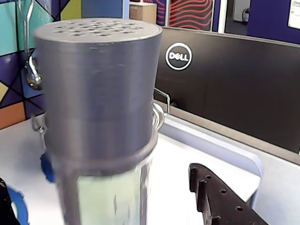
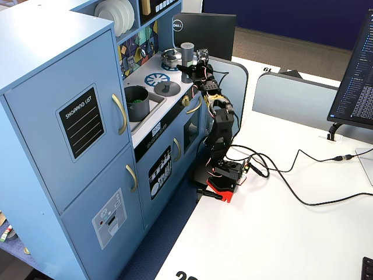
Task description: Put salt in the gray recipient
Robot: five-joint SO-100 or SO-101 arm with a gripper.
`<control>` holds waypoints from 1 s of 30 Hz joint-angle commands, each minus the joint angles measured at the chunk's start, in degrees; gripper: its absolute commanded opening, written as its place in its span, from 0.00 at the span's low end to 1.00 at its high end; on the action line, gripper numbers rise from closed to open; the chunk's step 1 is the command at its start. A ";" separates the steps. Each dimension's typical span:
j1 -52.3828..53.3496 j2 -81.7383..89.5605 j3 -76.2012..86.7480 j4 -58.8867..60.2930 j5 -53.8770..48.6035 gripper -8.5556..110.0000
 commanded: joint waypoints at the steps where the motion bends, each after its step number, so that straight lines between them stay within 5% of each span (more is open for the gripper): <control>1: -0.97 -6.42 -11.34 -1.49 0.00 0.51; 9: -3.43 -18.54 -25.31 1.23 0.44 0.42; 14: -5.27 -18.81 -26.98 2.64 2.11 0.08; 16: -5.45 -16.52 -26.72 2.90 6.59 0.07; 22: -8.61 -2.64 -26.19 10.28 26.37 0.07; 30: -28.48 13.10 -30.67 32.08 69.70 0.07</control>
